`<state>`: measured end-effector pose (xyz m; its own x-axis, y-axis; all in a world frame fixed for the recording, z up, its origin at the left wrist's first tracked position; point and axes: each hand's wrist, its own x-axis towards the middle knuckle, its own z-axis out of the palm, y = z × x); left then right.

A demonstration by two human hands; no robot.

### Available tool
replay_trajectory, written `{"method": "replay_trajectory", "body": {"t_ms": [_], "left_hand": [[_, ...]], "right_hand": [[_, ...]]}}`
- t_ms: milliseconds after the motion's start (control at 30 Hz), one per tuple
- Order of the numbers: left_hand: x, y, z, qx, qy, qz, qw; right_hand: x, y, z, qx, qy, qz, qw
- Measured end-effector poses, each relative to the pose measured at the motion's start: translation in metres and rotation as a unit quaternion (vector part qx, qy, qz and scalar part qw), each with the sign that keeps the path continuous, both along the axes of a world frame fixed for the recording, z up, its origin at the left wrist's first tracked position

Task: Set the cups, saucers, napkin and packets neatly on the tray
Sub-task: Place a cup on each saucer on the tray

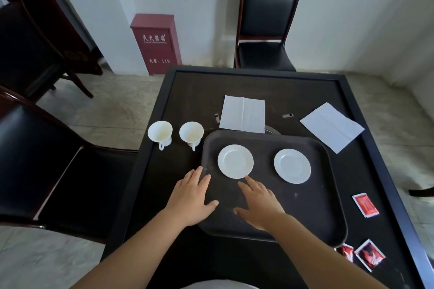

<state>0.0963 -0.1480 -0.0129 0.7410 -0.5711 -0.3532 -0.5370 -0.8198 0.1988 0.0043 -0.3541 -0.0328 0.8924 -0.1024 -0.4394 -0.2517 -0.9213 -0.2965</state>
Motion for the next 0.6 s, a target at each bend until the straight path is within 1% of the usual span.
{"method": "replay_trajectory", "body": {"t_ms": [267,467,600], "left_hand": [[0.002,0.009,0.022,-0.028,-0.013,-0.001,1.0],[0.033,0.028,0.035,-0.052,-0.039,0.014,0.998],[0.062,0.042,0.038,-0.071,-0.04,0.025,0.996]], "right_hand": [[0.003,0.015,0.023,0.004,-0.016,0.002,1.0],[0.043,0.03,0.042,0.014,-0.035,0.014,0.999],[0.082,0.043,0.048,0.015,-0.047,0.032,0.998]]}}
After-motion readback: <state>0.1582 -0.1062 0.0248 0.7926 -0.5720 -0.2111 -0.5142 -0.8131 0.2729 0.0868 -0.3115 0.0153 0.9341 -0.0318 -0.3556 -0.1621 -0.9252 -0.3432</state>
